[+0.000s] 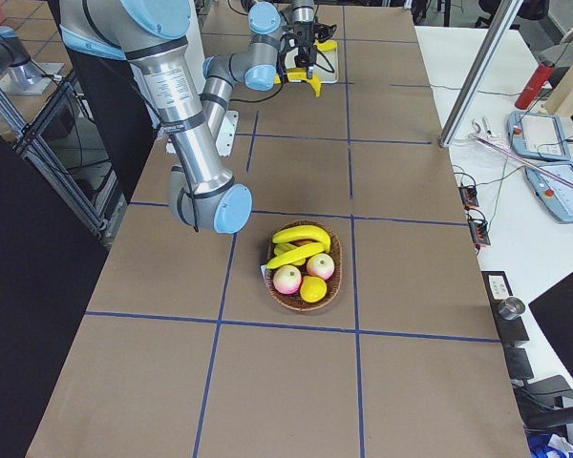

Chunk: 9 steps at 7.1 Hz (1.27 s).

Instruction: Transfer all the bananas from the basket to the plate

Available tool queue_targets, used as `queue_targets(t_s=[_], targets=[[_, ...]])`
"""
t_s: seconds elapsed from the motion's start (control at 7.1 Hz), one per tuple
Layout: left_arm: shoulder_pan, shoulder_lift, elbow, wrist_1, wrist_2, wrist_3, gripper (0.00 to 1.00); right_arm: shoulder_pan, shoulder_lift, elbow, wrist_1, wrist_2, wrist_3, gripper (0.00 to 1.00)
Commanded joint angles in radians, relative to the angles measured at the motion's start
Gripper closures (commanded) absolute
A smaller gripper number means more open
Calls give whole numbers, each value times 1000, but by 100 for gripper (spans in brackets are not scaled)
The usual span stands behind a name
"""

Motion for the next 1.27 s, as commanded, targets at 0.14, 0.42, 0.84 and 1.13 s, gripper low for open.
queue_targets(t_s=[0.14,0.42,0.84,1.13], targets=[[-143,127,1,31,-105,108,100,31,-112,58,-13,3,1,0],[-232,188,-38,219,-149,337,100,74,-190,54,-13,2,0,0],[-271,439,-70,246,-57,682,100,123,-259,23,-14,-2,-2,0],[-260,602,-91,250,82,902,100,136,-262,0,-14,0,-2,0]])
